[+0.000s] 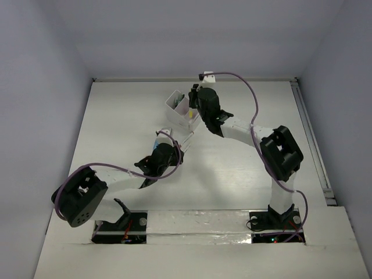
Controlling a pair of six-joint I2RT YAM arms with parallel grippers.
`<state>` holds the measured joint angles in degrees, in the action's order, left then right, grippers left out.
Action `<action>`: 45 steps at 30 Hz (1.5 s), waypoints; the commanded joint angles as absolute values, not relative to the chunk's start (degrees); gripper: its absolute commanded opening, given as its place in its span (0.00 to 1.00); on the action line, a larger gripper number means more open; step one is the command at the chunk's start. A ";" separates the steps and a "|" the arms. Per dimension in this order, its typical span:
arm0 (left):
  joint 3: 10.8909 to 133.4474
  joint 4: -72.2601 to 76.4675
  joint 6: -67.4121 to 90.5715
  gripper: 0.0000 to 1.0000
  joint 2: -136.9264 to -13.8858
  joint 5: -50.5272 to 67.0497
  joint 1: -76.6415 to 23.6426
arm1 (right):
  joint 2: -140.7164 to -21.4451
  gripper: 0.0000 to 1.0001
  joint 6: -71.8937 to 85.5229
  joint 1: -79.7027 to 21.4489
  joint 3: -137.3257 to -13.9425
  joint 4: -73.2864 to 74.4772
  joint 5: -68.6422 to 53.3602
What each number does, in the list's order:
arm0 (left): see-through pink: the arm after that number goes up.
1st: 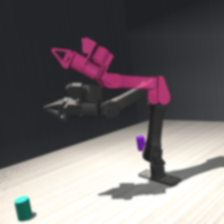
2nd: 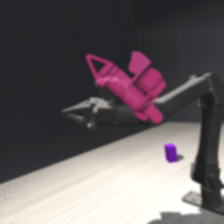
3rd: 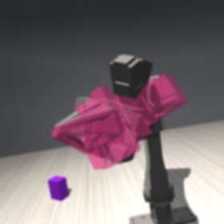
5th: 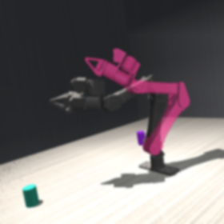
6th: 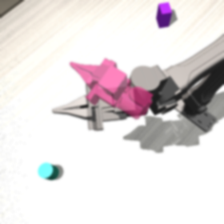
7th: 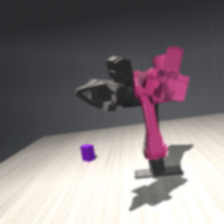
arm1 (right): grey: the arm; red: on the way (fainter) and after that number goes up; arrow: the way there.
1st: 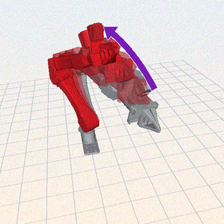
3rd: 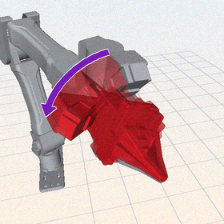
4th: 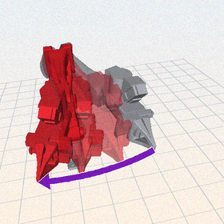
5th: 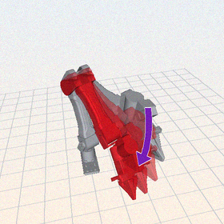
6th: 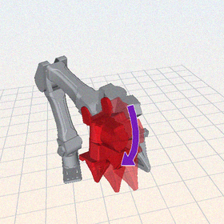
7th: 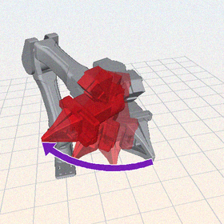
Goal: Sort the stationery into containers
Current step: Place the pen in the storage box.
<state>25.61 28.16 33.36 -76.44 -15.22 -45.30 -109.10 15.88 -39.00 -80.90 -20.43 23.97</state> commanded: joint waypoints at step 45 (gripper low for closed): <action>35.15 28.30 21.45 0.31 -86.75 -21.09 -48.78 | -92.47 0.32 24.43 -35.34 -57.24 -29.71 22.94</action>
<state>32.01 28.67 23.90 -86.41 -19.25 -48.69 -94.70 22.55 -35.79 -61.95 -28.82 23.49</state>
